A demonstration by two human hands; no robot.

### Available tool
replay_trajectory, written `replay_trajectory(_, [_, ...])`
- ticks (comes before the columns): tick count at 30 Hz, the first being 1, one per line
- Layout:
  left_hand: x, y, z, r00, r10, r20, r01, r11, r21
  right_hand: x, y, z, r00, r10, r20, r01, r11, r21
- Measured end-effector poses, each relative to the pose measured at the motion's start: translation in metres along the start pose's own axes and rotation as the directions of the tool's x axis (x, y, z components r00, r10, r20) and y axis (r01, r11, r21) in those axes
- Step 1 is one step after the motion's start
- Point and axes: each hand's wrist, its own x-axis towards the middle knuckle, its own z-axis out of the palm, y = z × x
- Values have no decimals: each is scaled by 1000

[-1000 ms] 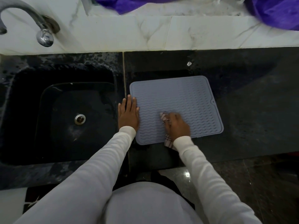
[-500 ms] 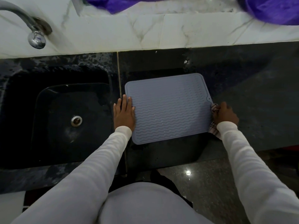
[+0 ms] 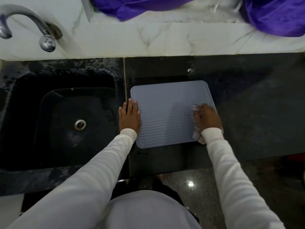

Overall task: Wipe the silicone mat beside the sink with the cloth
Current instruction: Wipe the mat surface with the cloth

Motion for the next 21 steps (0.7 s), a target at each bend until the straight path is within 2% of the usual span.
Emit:
replay_trajectory(3, [2,-2,-1,1000,4,2,-4,1000,8,-24,-63,25,985,-170,38,162,973,162])
replay_trajectory(4, [2,-2,-1,1000,4,0,-4,1000,0,-32,-85,37,971,-231,61,218,961,168])
replay_trajectory(7, [3,-4,0,1000,12,-9,-12,1000,-3,-55,-136,88,921,-362,141,362,932,32])
replay_trajectory(10, [3,-5,1,1000,25,7,-25,999,25,-66,-152,121,930,-322,175,340,937,-80])
replay_trajectory(15, [5,-7,4,1000,16,-14,-16,1000,5,-57,-134,113,933,-336,130,352,927,-129])
replay_trajectory(21, [4,-6,4,1000,11,-27,-11,1000,-11,-20,-80,84,975,-192,111,207,968,-141])
